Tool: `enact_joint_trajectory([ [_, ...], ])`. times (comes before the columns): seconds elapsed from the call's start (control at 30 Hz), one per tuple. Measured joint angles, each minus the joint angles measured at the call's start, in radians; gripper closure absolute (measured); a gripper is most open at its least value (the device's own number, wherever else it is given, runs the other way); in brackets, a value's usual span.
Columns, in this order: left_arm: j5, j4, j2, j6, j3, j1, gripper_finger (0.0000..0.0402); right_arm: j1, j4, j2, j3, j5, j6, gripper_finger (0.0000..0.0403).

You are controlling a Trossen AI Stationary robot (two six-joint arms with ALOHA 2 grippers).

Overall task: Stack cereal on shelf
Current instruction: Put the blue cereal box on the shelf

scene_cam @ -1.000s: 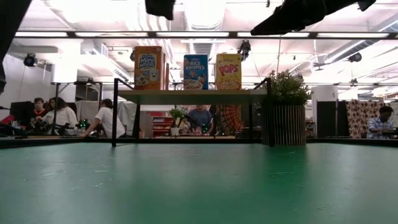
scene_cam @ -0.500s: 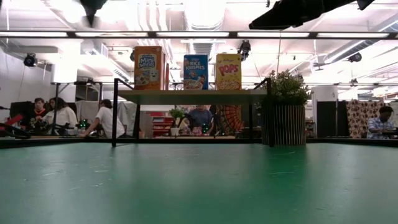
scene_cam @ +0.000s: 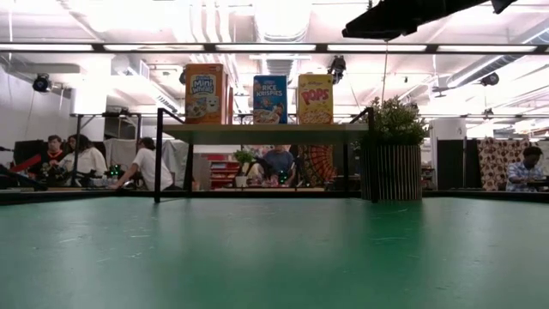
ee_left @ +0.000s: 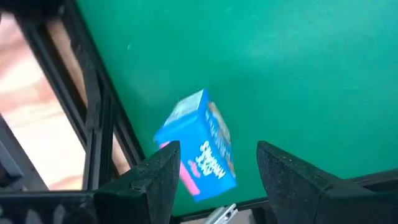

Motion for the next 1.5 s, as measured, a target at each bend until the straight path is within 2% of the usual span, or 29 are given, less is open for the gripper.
enact_joint_trajectory([
  [0.13,-0.003,0.009,0.013,-0.157,-0.009,-0.078,0.0202,0.0,0.015,0.0,0.0,-0.002,0.027,0.0179],
  [0.37,-0.004,0.022,0.086,-0.288,-0.009,-0.165,0.0183,0.001,0.012,0.001,0.0,-0.075,0.066,0.0179],
  [0.67,-0.004,0.024,0.157,-0.321,-0.009,-0.192,0.018,0.003,0.008,0.023,0.0,-0.083,0.085,0.0179],
  [0.93,-0.084,0.026,0.164,-0.358,-0.009,-0.197,0.018,0.003,0.011,0.037,0.0,-0.083,0.085,0.0179],
  [1.27,-0.092,0.031,0.164,-0.376,-0.011,-0.197,0.0179,0.003,0.01,0.039,0.0,-0.083,0.083,0.0179],
  [1.5,-0.089,0.051,0.164,-0.378,-0.011,-0.208,0.0136,0.003,0.01,0.039,0.0,-0.083,0.082,0.0179],
])
